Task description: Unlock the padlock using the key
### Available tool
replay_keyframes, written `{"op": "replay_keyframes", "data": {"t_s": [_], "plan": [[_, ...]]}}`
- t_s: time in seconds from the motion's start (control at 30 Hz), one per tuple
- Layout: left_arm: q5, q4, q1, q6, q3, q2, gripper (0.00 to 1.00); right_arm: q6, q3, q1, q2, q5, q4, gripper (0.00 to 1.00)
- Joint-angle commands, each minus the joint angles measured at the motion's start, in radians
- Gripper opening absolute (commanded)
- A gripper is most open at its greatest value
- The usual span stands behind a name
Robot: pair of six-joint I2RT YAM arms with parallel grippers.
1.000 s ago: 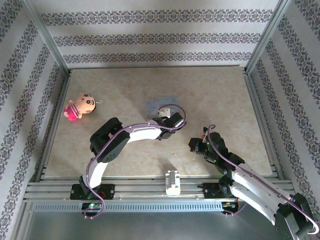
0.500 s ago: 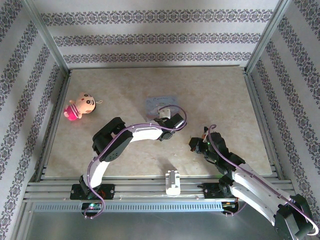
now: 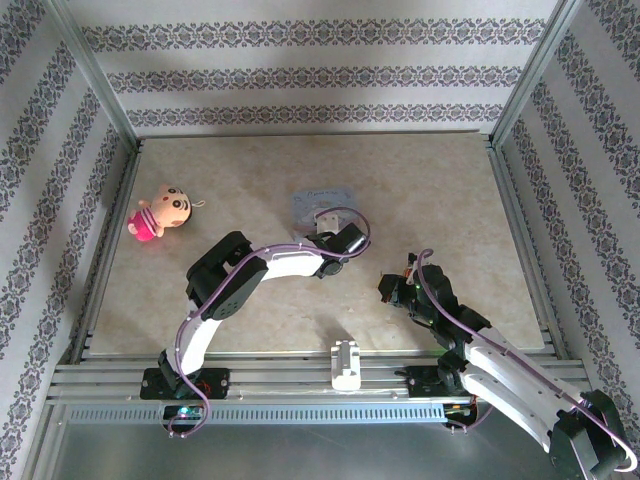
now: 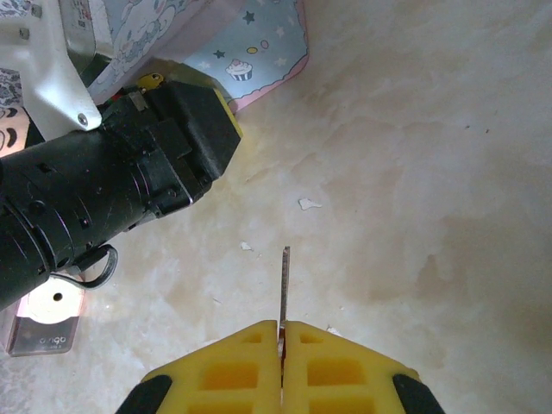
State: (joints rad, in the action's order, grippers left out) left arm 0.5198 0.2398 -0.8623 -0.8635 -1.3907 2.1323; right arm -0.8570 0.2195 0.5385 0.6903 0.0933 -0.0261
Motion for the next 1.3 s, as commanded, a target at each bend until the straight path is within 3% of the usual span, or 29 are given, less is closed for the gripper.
{"op": "replay_keyframes", "data": {"t_s": [0.0, 0.17, 0.33, 0.83, 1.27], "plan": [[-0.008, -0.046, 0.011, 0.027, -0.022, 0.014, 0.23, 0.006, -0.011, -0.009, -0.010, -0.010, 0.018, 0.00], [-0.033, -0.014, 0.011, 0.010, -0.028, 0.001, 0.10, -0.003, -0.033, -0.003, 0.004, 0.002, 0.051, 0.00], [-0.065, 0.073, 0.011, -0.086, -0.040, -0.024, 0.03, -0.006, -0.067, 0.000, 0.022, 0.023, 0.109, 0.00], [-0.300, 0.210, 0.009, -0.358, -0.020, -0.114, 0.00, 0.100, -0.055, 0.005, 0.175, 0.114, 0.254, 0.00], [-0.459, 0.121, 0.035, -0.336, -0.035, -0.103, 0.01, 0.231, -0.035, -0.020, 0.440, 0.269, 0.571, 0.00]]}}
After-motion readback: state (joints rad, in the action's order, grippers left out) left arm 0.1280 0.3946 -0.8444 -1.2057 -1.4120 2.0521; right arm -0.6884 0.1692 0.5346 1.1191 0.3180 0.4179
